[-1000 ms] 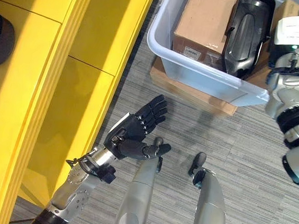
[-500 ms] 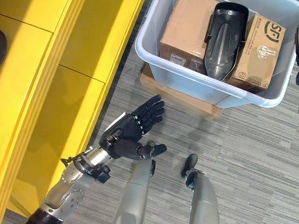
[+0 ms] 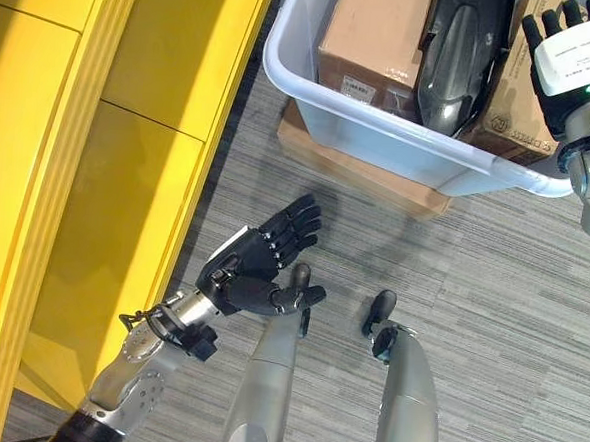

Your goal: Move parts from the plastic box to the shelf.

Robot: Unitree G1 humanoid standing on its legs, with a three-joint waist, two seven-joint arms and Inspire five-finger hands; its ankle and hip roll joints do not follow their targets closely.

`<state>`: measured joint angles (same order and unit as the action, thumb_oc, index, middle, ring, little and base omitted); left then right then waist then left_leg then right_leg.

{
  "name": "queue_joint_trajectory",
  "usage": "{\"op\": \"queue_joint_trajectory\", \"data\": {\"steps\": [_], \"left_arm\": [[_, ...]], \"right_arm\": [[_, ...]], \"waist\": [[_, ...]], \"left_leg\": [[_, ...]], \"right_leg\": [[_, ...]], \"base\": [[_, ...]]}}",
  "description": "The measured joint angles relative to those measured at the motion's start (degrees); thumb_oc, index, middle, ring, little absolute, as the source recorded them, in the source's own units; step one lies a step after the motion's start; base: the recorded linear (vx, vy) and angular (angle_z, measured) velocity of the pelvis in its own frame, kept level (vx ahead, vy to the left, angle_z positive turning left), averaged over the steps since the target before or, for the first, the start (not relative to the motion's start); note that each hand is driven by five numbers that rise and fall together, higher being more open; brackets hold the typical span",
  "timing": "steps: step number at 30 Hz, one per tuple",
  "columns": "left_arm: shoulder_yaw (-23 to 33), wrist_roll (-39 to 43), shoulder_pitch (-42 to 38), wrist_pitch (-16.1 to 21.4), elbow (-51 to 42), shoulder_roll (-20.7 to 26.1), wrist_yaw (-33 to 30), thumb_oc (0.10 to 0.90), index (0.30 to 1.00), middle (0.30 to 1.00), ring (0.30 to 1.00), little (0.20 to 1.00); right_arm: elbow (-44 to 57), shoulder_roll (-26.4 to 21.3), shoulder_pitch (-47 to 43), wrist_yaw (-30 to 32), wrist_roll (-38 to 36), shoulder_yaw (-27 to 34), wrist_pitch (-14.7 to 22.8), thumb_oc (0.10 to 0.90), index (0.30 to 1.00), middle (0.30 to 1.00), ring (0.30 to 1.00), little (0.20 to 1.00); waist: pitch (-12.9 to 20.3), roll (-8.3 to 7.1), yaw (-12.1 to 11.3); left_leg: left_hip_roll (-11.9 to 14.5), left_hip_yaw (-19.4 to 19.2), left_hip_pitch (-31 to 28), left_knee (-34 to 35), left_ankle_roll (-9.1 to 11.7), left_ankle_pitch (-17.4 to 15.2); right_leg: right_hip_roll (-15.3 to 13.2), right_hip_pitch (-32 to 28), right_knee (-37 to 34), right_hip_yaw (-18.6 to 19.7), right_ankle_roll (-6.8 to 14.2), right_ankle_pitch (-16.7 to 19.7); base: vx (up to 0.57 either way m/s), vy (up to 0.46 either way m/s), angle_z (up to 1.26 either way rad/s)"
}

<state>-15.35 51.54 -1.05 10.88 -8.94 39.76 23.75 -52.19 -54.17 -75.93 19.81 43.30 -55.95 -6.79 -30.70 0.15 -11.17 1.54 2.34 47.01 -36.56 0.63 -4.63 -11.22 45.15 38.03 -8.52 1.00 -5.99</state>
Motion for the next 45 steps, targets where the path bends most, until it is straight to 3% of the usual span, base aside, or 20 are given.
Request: {"op": "queue_joint_trajectory", "data": {"steps": [6,22,35,45], "left_arm": [[0.01,0.02,0.14,0.00,-0.01,-0.03,0.70,0.900,1.000,1.000,1.000,1.000],[2.34,0.09,0.18,-0.02,-1.06,-0.03,0.70,0.900,1.000,1.000,1.000,1.000],[2.66,0.08,-0.04,-0.53,-3.07,-0.03,0.27,0.900,1.000,1.000,1.000,1.000],[2.66,0.14,-0.57,-0.50,-3.18,-0.24,0.33,0.900,1.000,1.000,1.000,1.000]], "right_arm": [[0.92,0.69,0.75,1.47,0.00,0.01,1.67,0.900,1.000,1.000,1.000,1.000],[4.67,-1.03,-1.07,2.04,-0.07,3.41,1.15,0.900,1.000,1.000,1.000,1.000],[4.92,-2.35,-5.28,7.36,-0.81,5.19,1.96,0.900,1.000,1.000,1.000,1.000],[7.30,-3.13,-11.31,1.14,-4.34,4.88,5.70,0.900,1.000,1.000,1.000,1.000]], "waist": [[-0.03,1.27,-0.10],[0.06,2.85,-0.02],[0.17,4.42,0.05],[0.51,5.90,0.05]], "left_leg": [[-0.72,0.18,2.93,-1.35,-0.22,-0.15],[-1.51,0.21,10.33,-6.71,0.26,-1.28],[-1.85,0.75,17.24,-12.18,1.47,-2.54],[-1.93,1.62,21.74,-15.56,1.87,-2.78]], "right_leg": [[-0.95,3.75,3.04,0.29,-0.47,-1.13],[-2.22,12.44,10.96,1.48,-1.39,-3.76],[-2.75,19.70,17.57,2.05,-1.99,-5.94],[-3.19,24.43,22.30,1.74,-2.71,-7.69]], "base": [[0.00,0.004,0.06],[0.00,-0.002,0.02],[0.00,-0.001,0.01],[0.00,0.008,0.04]]}}
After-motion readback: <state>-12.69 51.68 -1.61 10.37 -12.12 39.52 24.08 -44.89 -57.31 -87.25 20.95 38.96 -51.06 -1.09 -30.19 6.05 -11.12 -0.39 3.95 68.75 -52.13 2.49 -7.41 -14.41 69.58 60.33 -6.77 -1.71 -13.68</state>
